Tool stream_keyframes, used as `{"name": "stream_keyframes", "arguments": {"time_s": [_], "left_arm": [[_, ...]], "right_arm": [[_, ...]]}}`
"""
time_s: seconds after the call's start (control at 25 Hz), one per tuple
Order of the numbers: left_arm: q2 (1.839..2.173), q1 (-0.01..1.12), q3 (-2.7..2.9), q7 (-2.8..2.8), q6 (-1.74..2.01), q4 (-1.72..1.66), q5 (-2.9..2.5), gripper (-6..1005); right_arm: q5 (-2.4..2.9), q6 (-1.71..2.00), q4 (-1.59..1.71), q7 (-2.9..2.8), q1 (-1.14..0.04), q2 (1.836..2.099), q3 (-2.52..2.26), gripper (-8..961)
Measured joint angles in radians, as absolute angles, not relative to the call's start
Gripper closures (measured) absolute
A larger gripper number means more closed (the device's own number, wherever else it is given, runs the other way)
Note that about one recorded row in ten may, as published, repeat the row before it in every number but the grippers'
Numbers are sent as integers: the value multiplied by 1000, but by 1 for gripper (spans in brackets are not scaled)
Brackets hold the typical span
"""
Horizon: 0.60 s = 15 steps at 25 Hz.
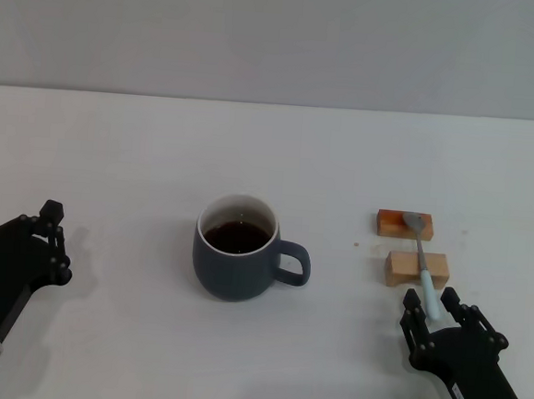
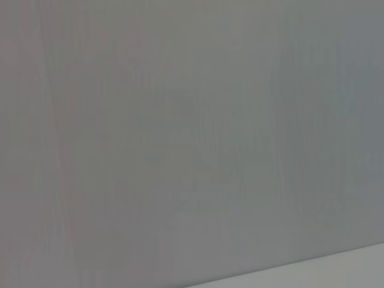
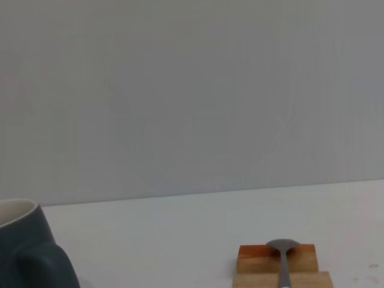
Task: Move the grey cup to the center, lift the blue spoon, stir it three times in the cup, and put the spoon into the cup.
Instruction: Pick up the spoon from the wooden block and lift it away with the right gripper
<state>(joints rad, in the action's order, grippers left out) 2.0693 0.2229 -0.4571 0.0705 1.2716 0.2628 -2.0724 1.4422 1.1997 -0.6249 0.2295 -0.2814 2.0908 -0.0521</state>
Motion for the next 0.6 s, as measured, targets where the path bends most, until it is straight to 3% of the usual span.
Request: {"name": "stream_keyframes", "arguments": {"time_s": [0.6], "left_arm": [[2069, 217, -454, 71, 1276, 265, -2072, 1001]], "right_arm": [[1445, 1206, -636, 230, -279, 2088, -63, 585]]}}
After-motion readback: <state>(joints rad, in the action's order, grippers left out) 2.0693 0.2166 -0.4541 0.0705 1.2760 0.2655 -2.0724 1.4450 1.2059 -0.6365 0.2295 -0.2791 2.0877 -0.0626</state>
